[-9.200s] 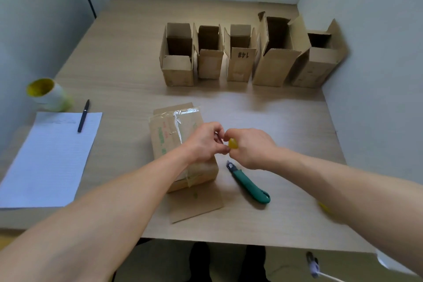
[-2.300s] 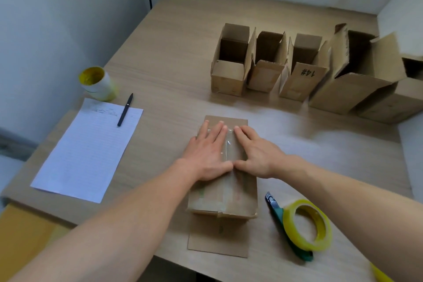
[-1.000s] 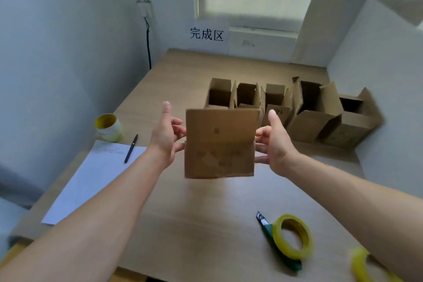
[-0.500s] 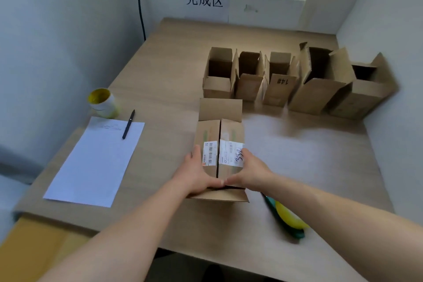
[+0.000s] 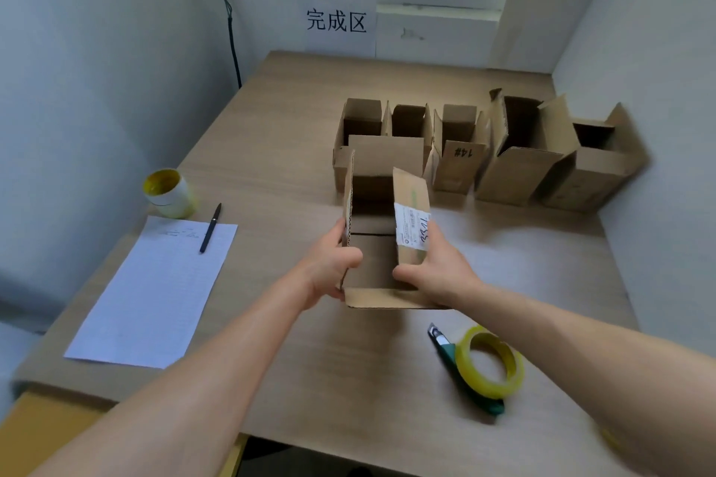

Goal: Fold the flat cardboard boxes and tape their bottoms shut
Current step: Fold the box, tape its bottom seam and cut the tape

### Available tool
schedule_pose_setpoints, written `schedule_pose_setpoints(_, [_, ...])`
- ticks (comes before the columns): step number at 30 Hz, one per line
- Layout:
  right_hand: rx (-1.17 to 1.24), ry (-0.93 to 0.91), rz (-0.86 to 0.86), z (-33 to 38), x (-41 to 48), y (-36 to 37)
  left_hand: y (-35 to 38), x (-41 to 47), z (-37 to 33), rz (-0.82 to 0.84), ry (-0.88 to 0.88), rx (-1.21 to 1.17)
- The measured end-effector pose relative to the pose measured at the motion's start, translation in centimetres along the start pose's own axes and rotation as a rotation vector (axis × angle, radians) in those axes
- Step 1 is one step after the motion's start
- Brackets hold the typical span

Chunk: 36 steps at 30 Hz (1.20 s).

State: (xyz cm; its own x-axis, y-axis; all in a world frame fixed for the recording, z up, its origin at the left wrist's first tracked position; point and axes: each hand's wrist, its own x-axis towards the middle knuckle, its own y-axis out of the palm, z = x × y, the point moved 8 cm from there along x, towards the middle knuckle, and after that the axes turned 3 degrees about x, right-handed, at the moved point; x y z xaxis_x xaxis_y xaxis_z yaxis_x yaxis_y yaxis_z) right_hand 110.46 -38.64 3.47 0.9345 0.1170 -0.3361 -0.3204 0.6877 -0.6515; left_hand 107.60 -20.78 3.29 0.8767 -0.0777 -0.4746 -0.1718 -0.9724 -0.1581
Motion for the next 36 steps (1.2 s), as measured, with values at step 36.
schedule_pose_setpoints(36, [-0.279, 0.499, -0.480, -24.1, -0.8, -27.0, 33.0, 13.9, -6.6, 0.319, -0.125, 0.010])
